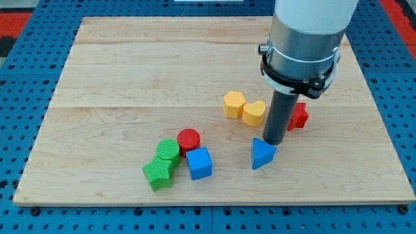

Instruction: Separate the yellow blocks from the triangle and the red star

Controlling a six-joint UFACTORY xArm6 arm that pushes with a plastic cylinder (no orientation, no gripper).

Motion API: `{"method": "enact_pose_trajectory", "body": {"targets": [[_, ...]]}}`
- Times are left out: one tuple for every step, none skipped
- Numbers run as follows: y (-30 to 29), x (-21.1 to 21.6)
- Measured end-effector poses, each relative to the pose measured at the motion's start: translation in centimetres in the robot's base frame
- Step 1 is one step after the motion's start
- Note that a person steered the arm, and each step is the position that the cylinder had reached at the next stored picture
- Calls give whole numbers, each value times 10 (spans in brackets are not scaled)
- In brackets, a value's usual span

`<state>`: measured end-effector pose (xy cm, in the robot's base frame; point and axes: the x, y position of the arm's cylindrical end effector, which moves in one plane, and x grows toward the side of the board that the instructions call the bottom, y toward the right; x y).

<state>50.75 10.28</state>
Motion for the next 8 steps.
{"method": "enact_pose_trajectory", "body": {"targets": [[-14, -31], [-47, -55], [-88, -79], [-111, -78], [-125, -19], [-144, 17], [-177, 27], [-189, 28]]}}
